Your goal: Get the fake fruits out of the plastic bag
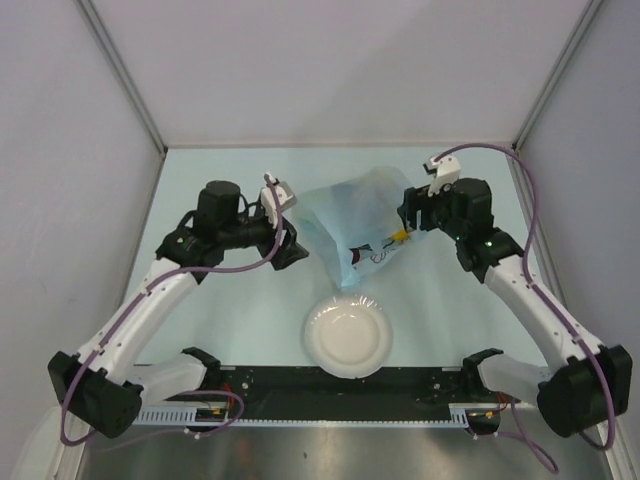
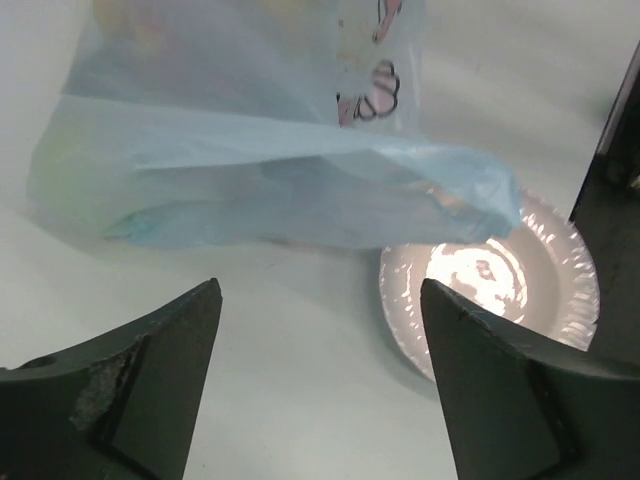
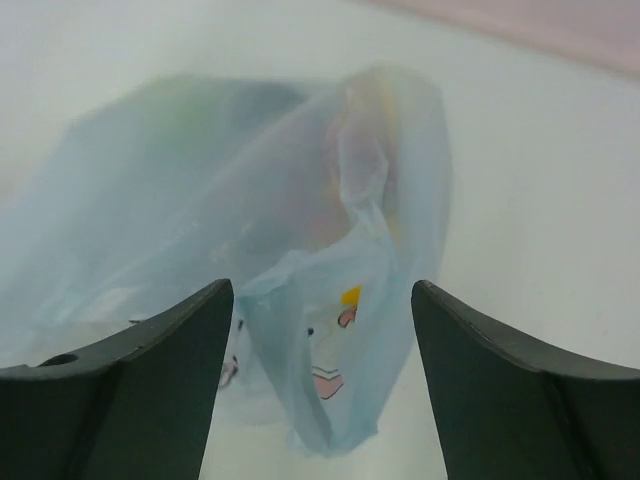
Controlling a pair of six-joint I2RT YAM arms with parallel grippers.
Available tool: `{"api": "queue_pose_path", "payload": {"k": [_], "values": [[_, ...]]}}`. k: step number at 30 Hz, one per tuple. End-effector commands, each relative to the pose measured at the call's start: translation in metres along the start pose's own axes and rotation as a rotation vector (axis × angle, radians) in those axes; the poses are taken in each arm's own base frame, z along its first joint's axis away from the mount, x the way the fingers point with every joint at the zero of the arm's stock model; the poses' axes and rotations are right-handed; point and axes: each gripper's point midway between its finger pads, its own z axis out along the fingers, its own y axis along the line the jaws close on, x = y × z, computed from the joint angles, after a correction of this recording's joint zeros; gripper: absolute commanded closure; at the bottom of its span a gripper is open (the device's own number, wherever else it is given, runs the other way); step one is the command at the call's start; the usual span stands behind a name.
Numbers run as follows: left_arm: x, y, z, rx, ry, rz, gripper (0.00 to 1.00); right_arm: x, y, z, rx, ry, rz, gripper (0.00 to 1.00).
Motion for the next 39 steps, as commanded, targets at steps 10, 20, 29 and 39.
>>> {"api": "queue_pose_path", "payload": {"k": [10, 20, 29, 39], "values": [[-0.042, -0.044, 0.033, 0.097, -0.117, -0.338, 0.07, -0.066, 0.081, -0.037, -0.254, -0.12, -0.151, 0.57], [-0.004, -0.035, 0.08, -0.155, 0.054, -0.49, 0.11, 0.021, 0.099, 0.013, -0.34, 0.188, -0.063, 0.81], [0.017, -0.017, 0.089, -0.168, 0.098, -0.539, 1.0, 0.044, 0.107, 0.029, -0.384, 0.231, -0.118, 0.84], [-0.05, 0.011, 0.064, -0.144, -0.09, -0.406, 1.0, 0.058, 0.105, 0.084, -0.316, 0.204, -0.117, 0.85]]}}
